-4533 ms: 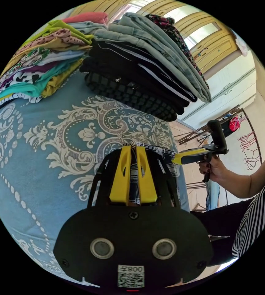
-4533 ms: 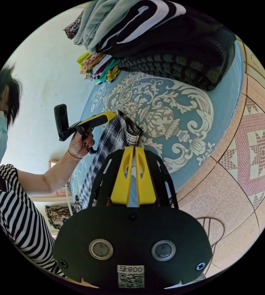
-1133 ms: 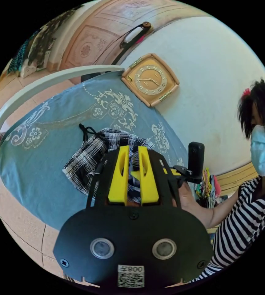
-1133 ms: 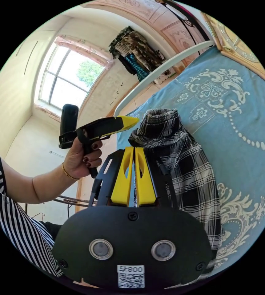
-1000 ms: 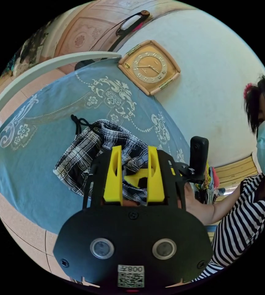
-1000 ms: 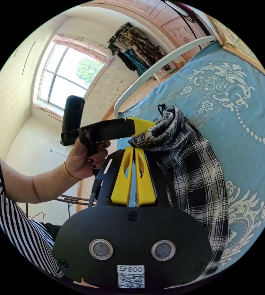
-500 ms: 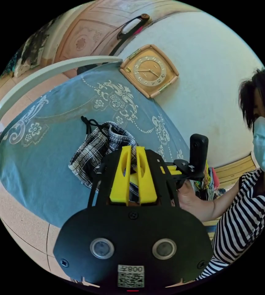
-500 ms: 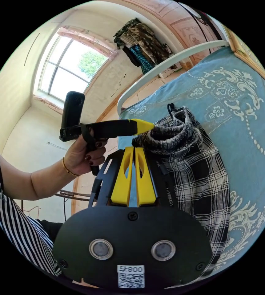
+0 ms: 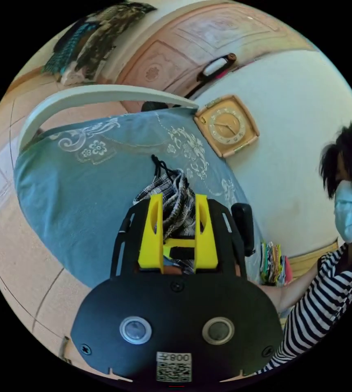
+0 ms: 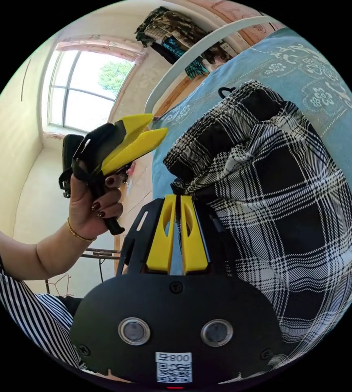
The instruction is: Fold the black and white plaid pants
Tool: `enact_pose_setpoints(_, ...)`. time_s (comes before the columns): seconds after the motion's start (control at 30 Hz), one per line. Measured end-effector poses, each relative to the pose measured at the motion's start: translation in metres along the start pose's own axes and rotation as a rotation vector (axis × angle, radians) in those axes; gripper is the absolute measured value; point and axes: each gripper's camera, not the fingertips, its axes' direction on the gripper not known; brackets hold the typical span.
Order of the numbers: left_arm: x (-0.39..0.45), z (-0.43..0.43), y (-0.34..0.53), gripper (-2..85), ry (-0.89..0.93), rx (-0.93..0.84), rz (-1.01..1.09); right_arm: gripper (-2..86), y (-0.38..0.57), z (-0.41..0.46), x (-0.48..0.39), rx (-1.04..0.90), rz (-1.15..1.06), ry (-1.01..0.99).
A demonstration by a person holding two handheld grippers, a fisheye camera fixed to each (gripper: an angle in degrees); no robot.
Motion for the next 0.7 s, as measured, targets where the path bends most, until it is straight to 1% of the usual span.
enact_pose_setpoints(0.03,0.011,0.014,-0.005,8.6,-0.058,-0.091,0.07,1.9,0.0,-0.002,0.001,0.007,0.012,-0.011)
enact_pose_setpoints(0.07,0.02,0.028,-0.009,7.0,-0.174,-0.177,0.119,2.1,0.0,-0.006,0.003,0.026,0.031,-0.029)
enact_pose_setpoints(0.13,0.03,0.038,-0.013,3.5,-0.341,-0.211,0.158,2.4,0.0,-0.013,0.005,0.046,0.045,-0.061)
enact_pose_setpoints(0.23,0.032,0.033,-0.024,1.6,-0.346,-0.179,0.128,2.7,0.008,-0.036,0.002,0.092,0.044,-0.114)
enact_pose_setpoints(0.33,0.024,0.033,-0.028,1.3,-0.421,-0.206,0.069,3.0,0.031,-0.073,0.003,0.139,0.057,-0.069)
enact_pose_setpoints(0.37,0.021,0.032,-0.029,1.3,-0.463,-0.217,0.037,3.1,0.044,-0.092,0.009,0.164,0.086,-0.032)
enact_pose_setpoints(0.4,0.021,0.031,-0.03,1.5,-0.468,-0.209,0.027,3.3,0.06,-0.112,0.015,0.193,0.122,0.023)
enact_pose_setpoints(0.43,0.025,0.026,-0.031,1.9,-0.449,-0.186,0.025,3.4,0.068,-0.122,0.018,0.205,0.143,0.055)
enact_pose_setpoints(0.5,0.043,0.021,-0.033,3.3,-0.378,-0.128,0.084,3.7,0.1,-0.158,0.03,0.235,0.233,0.207)
enact_pose_setpoints(0.53,0.062,0.023,-0.035,4.4,-0.305,-0.118,0.168,3.9,0.107,-0.166,0.032,0.236,0.254,0.244)
enact_pose_setpoints(0.57,0.082,0.034,-0.037,5.5,-0.226,-0.139,0.248,4.2,0.121,-0.18,0.034,0.238,0.294,0.312)
enact_pose_setpoints(0.6,0.093,0.042,-0.037,6.1,-0.185,-0.161,0.291,4.6,0.132,-0.191,0.035,0.24,0.327,0.363)
enact_pose_setpoints(0.67,0.138,0.088,-0.036,8.1,-0.049,-0.31,0.486,5.3,0.144,-0.198,0.033,0.22,0.347,0.405)
enact_pose_setpoints(0.7,0.15,0.101,-0.034,8.4,-0.025,-0.354,0.539,5.7,0.149,-0.197,0.031,0.196,0.356,0.434)
